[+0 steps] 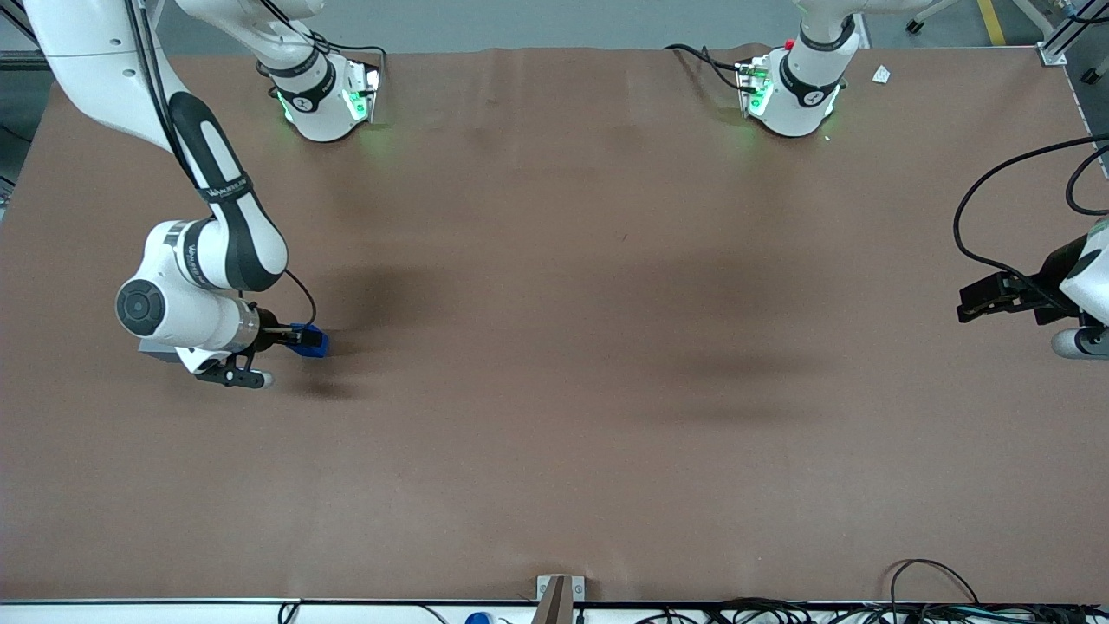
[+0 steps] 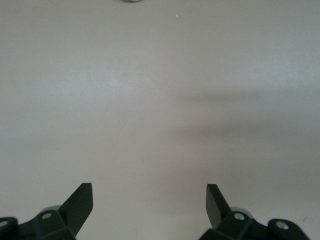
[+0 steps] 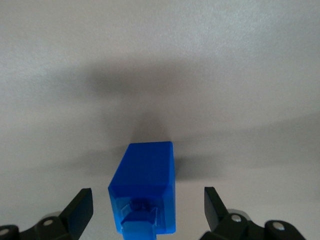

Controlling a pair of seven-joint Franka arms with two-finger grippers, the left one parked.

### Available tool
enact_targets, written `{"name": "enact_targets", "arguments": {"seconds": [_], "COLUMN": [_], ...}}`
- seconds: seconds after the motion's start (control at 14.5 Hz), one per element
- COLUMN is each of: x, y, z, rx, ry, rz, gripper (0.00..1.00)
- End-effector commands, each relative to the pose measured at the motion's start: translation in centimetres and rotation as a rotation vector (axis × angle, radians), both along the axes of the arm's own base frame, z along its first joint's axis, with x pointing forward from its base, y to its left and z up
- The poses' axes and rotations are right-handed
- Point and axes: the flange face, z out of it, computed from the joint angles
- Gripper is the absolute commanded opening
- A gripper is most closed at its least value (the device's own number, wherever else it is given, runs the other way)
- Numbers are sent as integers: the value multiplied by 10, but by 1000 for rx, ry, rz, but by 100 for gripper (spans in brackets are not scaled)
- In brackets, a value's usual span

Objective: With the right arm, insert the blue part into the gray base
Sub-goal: 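Lower the right gripper and close it on the blue block, then lift the blue block and carry it over the gray base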

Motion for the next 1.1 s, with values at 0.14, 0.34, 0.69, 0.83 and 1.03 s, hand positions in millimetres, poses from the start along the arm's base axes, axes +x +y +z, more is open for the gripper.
{"name": "enact_targets", "arguments": {"seconds": [0.14, 0.34, 0.69, 0.83, 1.03], "x": [-5, -5, 14, 22, 27], "y": [6, 7, -6, -24, -72], "z": [-4, -3, 30, 62, 95], "rx": [-18, -19, -16, -67, -81], "ry": [8, 9, 10, 50, 90], "rz": [-38, -50, -48, 18, 60], "gripper": [63, 26, 7, 4, 4]}}
